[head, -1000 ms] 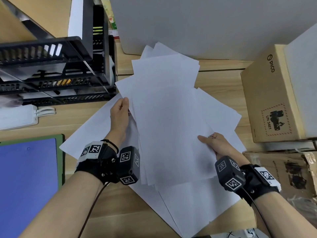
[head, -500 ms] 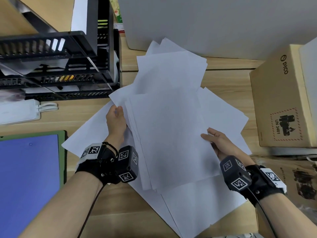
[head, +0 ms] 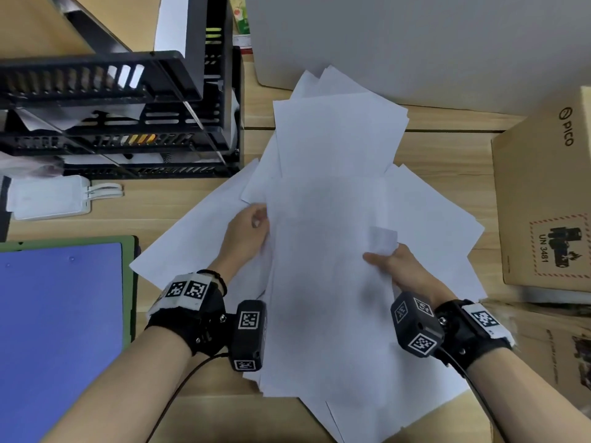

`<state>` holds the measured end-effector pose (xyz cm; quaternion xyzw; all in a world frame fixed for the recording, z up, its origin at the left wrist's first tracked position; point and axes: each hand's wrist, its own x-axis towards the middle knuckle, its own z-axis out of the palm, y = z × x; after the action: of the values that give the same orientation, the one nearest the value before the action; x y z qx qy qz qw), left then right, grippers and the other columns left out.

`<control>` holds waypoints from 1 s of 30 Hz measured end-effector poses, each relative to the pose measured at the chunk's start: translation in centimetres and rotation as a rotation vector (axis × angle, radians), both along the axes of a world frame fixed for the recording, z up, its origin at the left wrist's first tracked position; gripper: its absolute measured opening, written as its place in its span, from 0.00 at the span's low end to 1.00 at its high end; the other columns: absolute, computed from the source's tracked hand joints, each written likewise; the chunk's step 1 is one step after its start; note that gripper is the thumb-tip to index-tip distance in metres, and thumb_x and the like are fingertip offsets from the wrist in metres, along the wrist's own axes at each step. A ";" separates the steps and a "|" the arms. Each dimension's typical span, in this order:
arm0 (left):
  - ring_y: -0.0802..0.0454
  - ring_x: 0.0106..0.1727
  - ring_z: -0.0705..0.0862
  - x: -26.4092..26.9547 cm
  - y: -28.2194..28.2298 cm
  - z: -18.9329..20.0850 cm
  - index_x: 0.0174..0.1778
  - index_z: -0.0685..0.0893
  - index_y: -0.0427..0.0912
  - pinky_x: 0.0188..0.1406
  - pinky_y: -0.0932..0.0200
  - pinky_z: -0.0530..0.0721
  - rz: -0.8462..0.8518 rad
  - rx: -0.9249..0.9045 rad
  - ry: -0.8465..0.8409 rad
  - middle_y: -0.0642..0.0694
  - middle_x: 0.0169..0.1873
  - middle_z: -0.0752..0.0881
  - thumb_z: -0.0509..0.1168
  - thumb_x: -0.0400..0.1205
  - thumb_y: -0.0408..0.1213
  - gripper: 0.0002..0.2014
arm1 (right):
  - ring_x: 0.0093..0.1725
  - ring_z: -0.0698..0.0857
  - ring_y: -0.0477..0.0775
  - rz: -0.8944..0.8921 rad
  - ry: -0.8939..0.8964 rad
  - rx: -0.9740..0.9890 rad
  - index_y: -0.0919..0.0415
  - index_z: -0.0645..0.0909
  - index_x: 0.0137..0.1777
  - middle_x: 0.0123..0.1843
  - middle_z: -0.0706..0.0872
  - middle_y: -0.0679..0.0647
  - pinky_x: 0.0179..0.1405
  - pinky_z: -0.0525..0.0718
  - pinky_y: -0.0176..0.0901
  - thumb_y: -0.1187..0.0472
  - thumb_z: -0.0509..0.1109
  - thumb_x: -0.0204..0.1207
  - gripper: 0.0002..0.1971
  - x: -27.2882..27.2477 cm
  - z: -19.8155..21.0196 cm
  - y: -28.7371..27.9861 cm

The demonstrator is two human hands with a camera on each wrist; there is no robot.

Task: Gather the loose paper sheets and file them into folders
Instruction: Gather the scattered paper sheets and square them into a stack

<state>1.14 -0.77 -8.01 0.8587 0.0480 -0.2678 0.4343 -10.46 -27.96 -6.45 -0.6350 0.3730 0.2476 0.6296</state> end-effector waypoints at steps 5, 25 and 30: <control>0.42 0.69 0.71 3.1 2.6 1.6 0.63 0.79 0.49 0.68 0.50 0.66 0.237 0.406 -0.319 0.44 0.63 0.77 0.68 0.74 0.32 0.20 | 0.26 0.86 0.52 -0.214 0.007 -0.147 0.72 0.81 0.57 0.39 0.86 0.61 0.19 0.78 0.33 0.67 0.70 0.79 0.10 0.5 -0.5 -1.0; 0.48 0.58 0.87 -3.2 0.6 -1.1 0.68 0.81 0.47 0.60 0.48 0.85 -0.005 -0.237 0.426 0.48 0.58 0.88 0.67 0.84 0.37 0.16 | 0.41 0.84 0.55 -0.204 0.029 -0.287 0.63 0.79 0.61 0.48 0.85 0.57 0.34 0.81 0.41 0.66 0.69 0.79 0.12 0.9 1.5 -1.2; 0.52 0.48 0.86 -2.4 0.1 -0.4 0.56 0.83 0.50 0.43 0.59 0.84 0.108 -0.230 0.319 0.51 0.48 0.88 0.65 0.85 0.38 0.06 | 0.35 0.82 0.50 -0.202 0.027 -0.284 0.63 0.78 0.58 0.45 0.83 0.56 0.28 0.81 0.37 0.70 0.65 0.80 0.09 1.1 1.6 -0.8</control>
<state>-1.27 -0.65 -8.45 0.7463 0.1311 -0.3805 0.5301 -9.33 -28.72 -4.90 -0.6733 0.4746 0.1363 0.5504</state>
